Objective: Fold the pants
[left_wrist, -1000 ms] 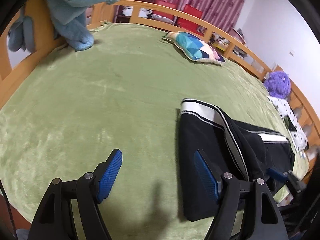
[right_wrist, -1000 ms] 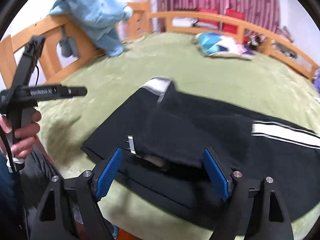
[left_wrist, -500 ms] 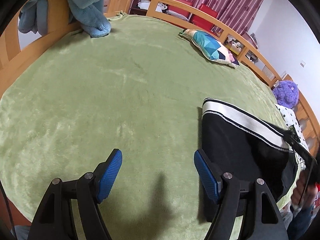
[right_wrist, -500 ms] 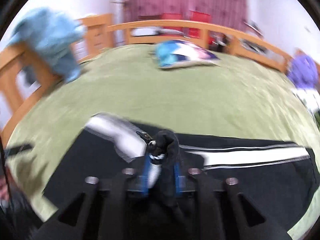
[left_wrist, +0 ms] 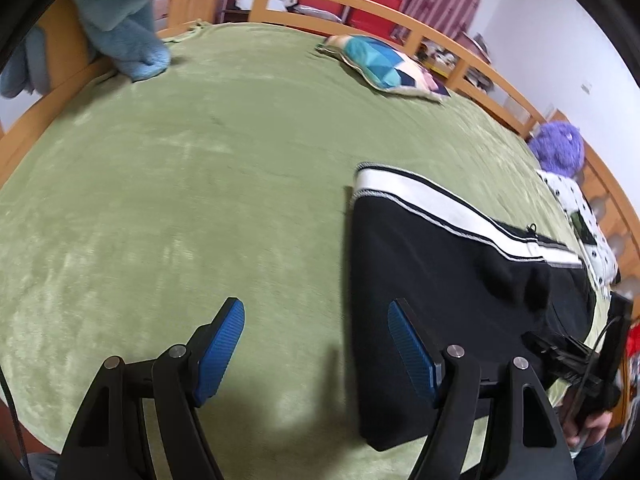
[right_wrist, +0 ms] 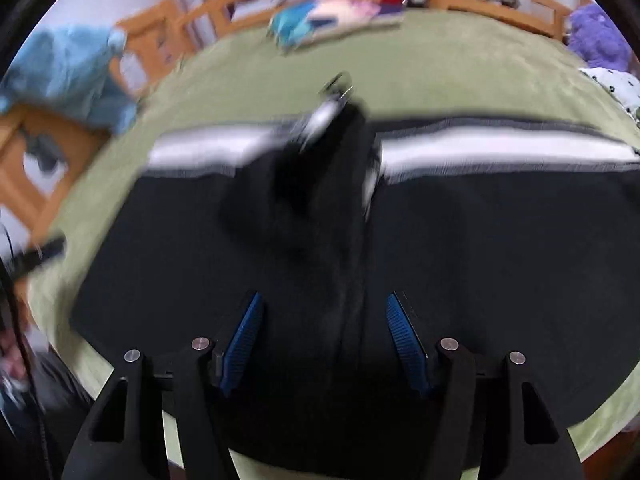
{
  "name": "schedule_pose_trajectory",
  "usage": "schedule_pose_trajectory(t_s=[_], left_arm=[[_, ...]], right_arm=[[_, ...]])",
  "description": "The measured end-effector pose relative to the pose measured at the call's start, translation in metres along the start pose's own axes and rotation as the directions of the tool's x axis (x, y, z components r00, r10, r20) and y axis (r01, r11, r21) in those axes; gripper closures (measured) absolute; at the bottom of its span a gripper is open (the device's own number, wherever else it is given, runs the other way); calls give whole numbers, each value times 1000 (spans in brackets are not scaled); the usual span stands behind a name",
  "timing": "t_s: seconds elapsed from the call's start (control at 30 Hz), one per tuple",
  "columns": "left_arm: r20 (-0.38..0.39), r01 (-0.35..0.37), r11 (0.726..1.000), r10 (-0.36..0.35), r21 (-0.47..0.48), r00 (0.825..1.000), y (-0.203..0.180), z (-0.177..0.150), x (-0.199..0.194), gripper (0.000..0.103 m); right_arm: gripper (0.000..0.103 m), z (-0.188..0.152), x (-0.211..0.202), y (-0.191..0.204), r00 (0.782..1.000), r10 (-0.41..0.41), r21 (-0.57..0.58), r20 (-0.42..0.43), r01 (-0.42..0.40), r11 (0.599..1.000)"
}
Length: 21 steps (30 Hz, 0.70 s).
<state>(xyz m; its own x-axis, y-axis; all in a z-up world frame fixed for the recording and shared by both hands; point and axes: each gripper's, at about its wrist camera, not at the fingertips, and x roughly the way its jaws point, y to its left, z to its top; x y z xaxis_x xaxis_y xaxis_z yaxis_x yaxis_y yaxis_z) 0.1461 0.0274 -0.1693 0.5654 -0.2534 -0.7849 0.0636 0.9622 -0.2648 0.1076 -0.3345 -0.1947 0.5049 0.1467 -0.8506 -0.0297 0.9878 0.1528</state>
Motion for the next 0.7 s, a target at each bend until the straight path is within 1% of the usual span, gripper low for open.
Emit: schedule_pose_trajectory(t_s=[0.03,0.07,0.1,0.13,0.17,0.2,0.27,0.37,0.43,0.5,0.53,0.57,0.6,0.63,0.7], left_arm=[[0,2,1000,-2,10,1000,-4,-1,-1,30],[1,4,1000,-4,24,1000,-9,-2,-3,30],[1,2,999,-2,32,1000,-11,-2,-3,30],[0,0,999,0,40,1000,-15,-2,-3,30],[-2,0,999,0,46,1000,-17,-4,-4,30],[-9,4,999,-4,52,1000,-20,-6,-3,30],[-34,20,998,-18,60,999,-24,-11,0,30],[-73,30,997,-25,67,997,-26,-20,10,30],[-120,43,995,-33,85,992,-30,-33,20,30],[-154,47,994,-31,98,988,-31,-45,29,30],[-170,45,994,-28,102,985,-32,-50,32,28],[-170,44,993,-25,106,985,-32,-54,33,27],[-162,43,993,-25,108,986,-32,-55,32,27],[-162,44,993,-26,109,986,-32,-56,30,27],[-167,51,993,-34,104,985,-31,-53,27,27]], right_arm=[[44,-7,0,2,1000,-23,-18,21,23,1000],[45,-12,-4,1,999,-25,-15,43,25,1000],[51,-13,-8,-1,999,-21,0,46,21,1000],[63,-14,-12,-3,999,-5,18,42,5,1000],[69,-15,-16,-4,999,30,28,30,-31,999],[70,-16,-19,-3,998,48,28,26,-49,998],[70,-20,-28,4,999,32,-20,32,-31,999],[68,-27,-32,12,1000,13,-112,16,-11,994],[67,-24,-39,11,999,20,-123,31,-16,992],[65,-10,-47,4,996,47,-99,77,-39,994],[62,-5,-51,3,993,52,-92,106,-43,995],[59,3,-54,5,990,55,-93,133,-43,995],[55,12,-55,7,986,59,-102,153,-43,994],[52,21,-52,11,983,65,-117,169,-46,992],[53,35,-41,18,982,63,-133,176,-39,990]])
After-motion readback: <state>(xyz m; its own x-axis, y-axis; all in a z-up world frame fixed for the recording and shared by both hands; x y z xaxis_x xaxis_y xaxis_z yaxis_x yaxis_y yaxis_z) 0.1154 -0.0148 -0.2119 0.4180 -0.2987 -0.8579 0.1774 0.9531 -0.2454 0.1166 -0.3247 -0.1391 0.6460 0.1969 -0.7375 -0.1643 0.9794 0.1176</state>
